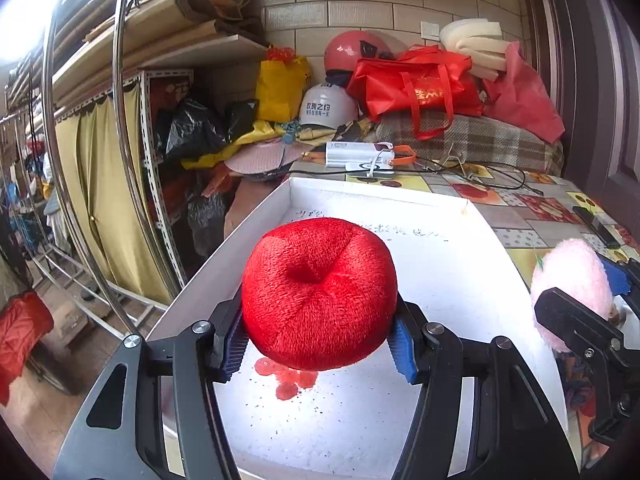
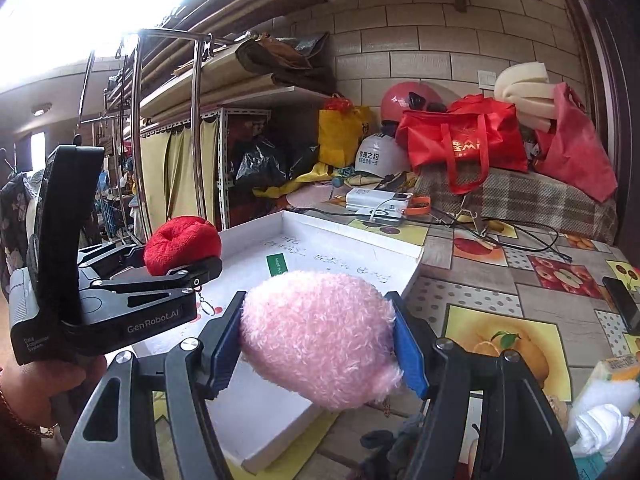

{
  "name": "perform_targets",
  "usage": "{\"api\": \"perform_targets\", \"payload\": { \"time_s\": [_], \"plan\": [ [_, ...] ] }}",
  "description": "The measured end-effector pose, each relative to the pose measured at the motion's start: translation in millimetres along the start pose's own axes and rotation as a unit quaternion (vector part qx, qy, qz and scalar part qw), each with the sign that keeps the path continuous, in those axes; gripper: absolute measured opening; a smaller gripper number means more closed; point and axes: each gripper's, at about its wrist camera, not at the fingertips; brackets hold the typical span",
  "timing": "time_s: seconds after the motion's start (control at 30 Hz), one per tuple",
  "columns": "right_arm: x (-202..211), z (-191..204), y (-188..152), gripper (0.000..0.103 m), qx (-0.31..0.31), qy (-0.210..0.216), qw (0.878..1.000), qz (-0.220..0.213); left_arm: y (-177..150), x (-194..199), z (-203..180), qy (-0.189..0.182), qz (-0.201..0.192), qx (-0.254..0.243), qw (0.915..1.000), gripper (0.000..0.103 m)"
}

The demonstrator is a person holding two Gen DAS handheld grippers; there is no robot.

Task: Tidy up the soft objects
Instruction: 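Release the red ball into the white box while the right tool drops the pink plush there, then move the left tool to the white foam strip while the right tool reaches the yellow sponge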

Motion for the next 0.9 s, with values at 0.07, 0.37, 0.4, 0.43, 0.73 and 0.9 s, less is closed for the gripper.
{"api": "perform_targets", "payload": {
  "time_s": [0.07,0.37,0.4,0.43,0.73,0.9],
  "plan": [
    [-10.9,2.4,3.0,0.067,0.003,0.002,1.000,0.011,1.2,-4.8,5.0,-0.005,0.007,0.008,0.9999,0.059],
    [-32.0,5.0,4.8,0.103,0.009,0.009,0.999,0.051,3.0,-14.1,12.9,0.014,0.028,0.025,0.9992,0.097],
    [-31.0,5.5,5.0,0.103,0.010,0.009,0.999,0.048,2.9,-11.6,13.3,0.025,0.021,0.026,0.9991,0.100],
    [-29.9,6.3,5.1,0.103,0.010,0.009,0.999,0.045,2.4,-9.0,13.8,0.033,0.015,0.028,0.9990,0.101],
    [-1.4,12.0,5.6,0.103,0.025,-0.001,0.999,-0.026,0.0,2.3,28.2,0.070,-0.013,0.062,0.9956,0.103],
    [18.7,21.0,-2.3,0.103,0.046,0.004,0.999,-0.023,-3.2,21.7,19.3,0.083,-0.063,0.047,0.9935,0.103]
  ]
}}
Point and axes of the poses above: each gripper's, at about its wrist camera, not at the fingertips, and x roughly against the way its jaws point, z to its left, y to its top, and after that the axes turned 3 degrees about -y, right-handed
